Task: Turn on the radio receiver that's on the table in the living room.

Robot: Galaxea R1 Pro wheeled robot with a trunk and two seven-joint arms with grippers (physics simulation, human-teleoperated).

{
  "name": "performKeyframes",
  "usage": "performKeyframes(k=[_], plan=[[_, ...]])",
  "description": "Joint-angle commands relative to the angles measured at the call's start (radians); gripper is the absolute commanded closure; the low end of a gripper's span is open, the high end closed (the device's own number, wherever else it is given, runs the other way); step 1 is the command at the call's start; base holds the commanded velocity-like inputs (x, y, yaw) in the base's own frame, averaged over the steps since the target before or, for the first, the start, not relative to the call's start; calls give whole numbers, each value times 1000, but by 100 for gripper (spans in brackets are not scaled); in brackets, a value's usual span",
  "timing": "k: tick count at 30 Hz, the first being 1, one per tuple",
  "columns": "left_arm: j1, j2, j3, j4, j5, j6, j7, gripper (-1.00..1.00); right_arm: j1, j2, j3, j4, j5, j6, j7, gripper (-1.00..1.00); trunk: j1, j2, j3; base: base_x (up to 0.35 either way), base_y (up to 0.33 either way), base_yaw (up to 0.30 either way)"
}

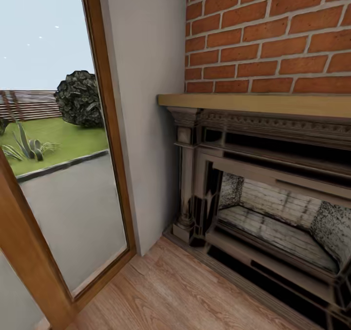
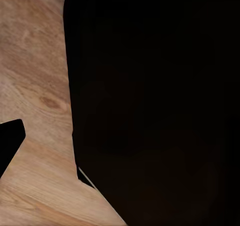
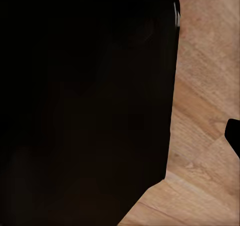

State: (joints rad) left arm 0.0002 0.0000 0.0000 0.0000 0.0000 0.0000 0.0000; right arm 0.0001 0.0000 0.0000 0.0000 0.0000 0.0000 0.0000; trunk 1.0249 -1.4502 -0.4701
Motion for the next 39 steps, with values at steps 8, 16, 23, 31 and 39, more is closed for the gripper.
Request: performKeyframes(k=[8, 16, 23, 31, 39], plan=[[40, -39, 5, -3, 2, -6, -2, -100, -39, 39, 3, 1, 0, -2, -2, -100, 0, 0, 0, 0, 0, 0], [73, -83, 4, -3, 3, -8, -2, -100, -41, 61, 3, 0, 0, -4, -2, -100, 0, 0, 0, 0, 0, 0], [73, -107, 4, -26, 3, -47, -3, -100, -42, 38, 8, -39, 3, -32, 0, -100, 0, 0, 0, 0, 0, 0], [73, -99, 3, -136, 1, -104, 2, -100, -42, -6, 9, -172, 55, -34, -1, -100, 0, 0, 0, 0, 0, 39], [73, -99, 1, -345, -7, -102, 7, -100, -45, -46, 6, -381, 178, -34, -2, -100, 0, 0, 0, 0, 0, 271]])
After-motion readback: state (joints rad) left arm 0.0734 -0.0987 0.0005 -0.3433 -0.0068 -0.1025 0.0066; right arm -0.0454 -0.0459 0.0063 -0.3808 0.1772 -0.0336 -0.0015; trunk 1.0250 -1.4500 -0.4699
